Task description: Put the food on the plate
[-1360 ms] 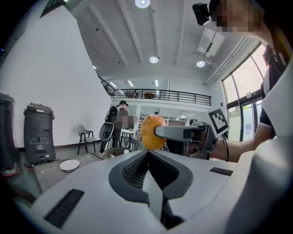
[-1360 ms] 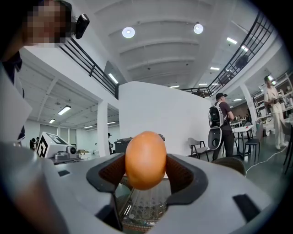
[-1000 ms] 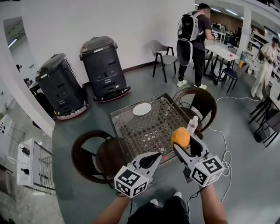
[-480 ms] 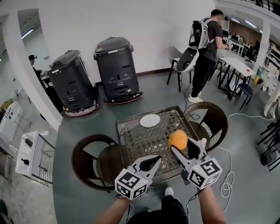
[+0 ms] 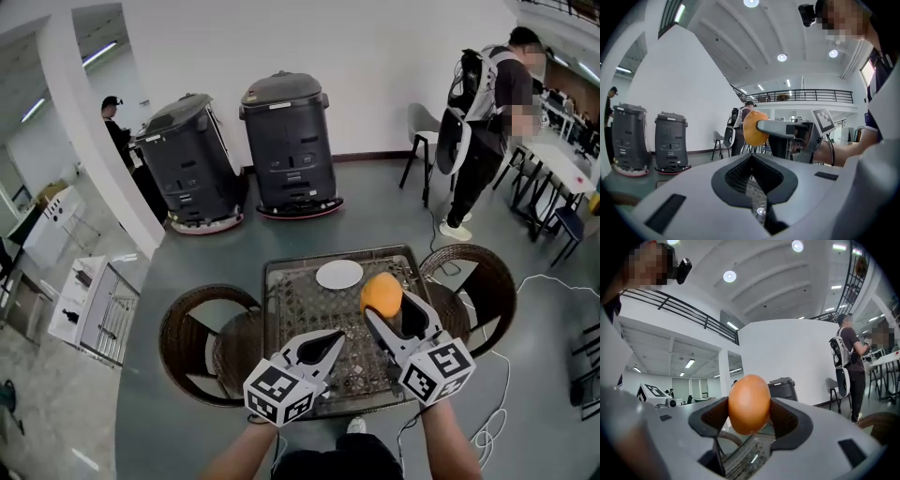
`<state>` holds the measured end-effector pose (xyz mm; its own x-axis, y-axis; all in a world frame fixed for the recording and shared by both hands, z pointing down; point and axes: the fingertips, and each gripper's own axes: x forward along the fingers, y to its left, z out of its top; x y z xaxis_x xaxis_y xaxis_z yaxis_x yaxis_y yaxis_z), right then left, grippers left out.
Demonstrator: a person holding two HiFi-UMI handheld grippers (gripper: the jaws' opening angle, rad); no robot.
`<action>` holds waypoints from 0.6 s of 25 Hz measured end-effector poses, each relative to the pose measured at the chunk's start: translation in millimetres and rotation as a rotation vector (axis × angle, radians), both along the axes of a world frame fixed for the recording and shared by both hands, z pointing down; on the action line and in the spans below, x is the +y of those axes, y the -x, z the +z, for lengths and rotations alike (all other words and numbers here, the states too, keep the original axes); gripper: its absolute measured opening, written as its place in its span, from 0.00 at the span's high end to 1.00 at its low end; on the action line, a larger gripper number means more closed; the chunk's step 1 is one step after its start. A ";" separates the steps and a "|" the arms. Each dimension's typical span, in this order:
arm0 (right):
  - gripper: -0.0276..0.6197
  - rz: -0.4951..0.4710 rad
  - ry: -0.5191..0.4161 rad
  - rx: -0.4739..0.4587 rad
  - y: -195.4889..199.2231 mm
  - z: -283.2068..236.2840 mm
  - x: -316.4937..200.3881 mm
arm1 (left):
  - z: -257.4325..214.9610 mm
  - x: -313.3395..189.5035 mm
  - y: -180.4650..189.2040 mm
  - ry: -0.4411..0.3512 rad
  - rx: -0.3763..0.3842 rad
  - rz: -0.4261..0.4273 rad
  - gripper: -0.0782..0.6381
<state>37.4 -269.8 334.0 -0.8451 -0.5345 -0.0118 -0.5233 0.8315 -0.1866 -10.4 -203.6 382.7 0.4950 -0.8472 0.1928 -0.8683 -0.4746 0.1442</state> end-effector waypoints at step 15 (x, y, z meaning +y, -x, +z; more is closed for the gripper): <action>0.52 -0.050 0.088 -0.026 32.1 32.0 -81.4 | 18.0 -54.0 22.5 0.062 -0.041 -0.162 0.88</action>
